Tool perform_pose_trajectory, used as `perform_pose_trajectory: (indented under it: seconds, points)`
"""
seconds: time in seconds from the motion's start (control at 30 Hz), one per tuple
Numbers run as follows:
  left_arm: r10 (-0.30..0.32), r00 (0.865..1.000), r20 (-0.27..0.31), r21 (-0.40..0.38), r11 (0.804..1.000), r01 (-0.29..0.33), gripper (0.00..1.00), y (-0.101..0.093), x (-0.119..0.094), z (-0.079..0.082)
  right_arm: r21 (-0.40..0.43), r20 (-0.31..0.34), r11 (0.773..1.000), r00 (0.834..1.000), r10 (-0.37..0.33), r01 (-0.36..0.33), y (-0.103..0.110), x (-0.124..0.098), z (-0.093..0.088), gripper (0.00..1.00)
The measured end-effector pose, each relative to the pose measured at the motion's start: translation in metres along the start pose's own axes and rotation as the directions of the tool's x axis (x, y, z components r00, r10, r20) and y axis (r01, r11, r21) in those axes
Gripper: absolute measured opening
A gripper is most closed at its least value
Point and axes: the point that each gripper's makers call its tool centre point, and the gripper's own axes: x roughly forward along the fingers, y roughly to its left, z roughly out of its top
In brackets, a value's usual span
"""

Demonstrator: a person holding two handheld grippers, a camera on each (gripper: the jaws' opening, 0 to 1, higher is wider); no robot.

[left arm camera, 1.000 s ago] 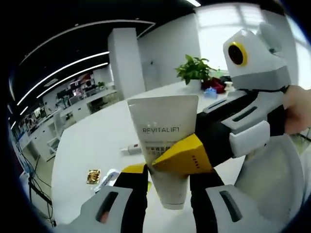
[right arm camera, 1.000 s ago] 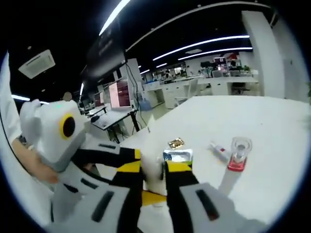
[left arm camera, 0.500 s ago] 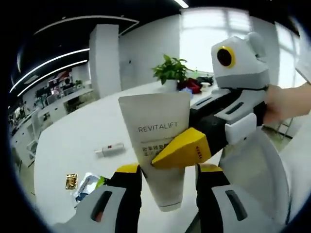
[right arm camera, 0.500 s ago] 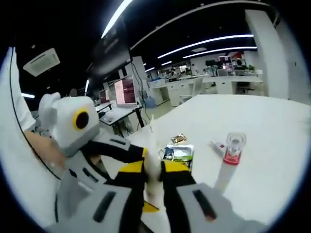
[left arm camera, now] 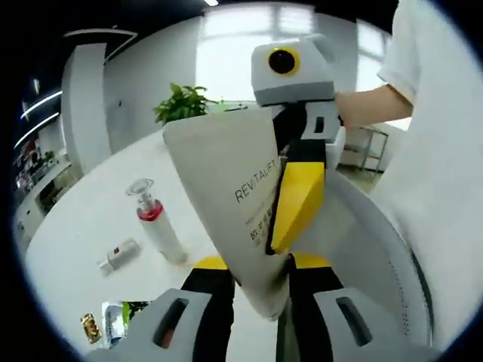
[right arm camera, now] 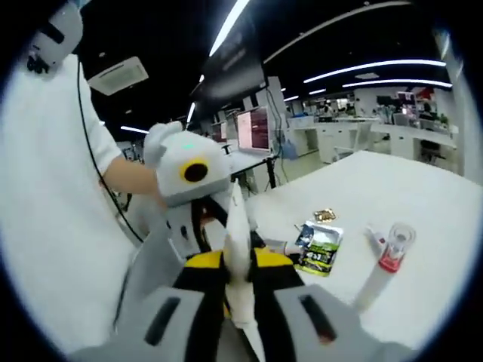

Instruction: Arrange the skincare products in the storage area until every visible bottle or jar stands upright without overlapping.

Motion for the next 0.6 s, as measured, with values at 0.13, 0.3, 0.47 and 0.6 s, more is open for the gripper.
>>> perform_pose_trajectory:
  seconds: [0.13, 0.3, 0.47, 0.6]
  points:
    - [-0.049, 0.998, -0.024, 0.044, 0.998, 0.05, 0.21, -0.008, -0.001, -0.003, -0.046, -0.031, 0.997, 0.998, 0.061, -0.062, 0.008, -0.001, -0.003, 0.12]
    - [-0.071, 0.994, -0.086, 0.116, 0.99, 0.081, 0.2, -0.012, 0.003, -0.01, -0.098, -0.081, 0.988, 0.991, 0.108, -0.116, 0.012, 0.0, -0.009, 0.12]
    - [-0.031, 0.996, -0.079, 0.098, 0.994, 0.039, 0.17, -0.006, 0.007, -0.012, -0.122, -0.096, 0.984, 0.989, 0.115, -0.126, 0.01, 0.0, -0.013, 0.13]
    - [0.014, 0.997, -0.073, 0.066, 0.998, -0.009, 0.16, 0.001, 0.015, -0.018, -0.108, -0.1, 0.989, 0.991, 0.086, -0.097, 0.003, 0.003, -0.02, 0.15]
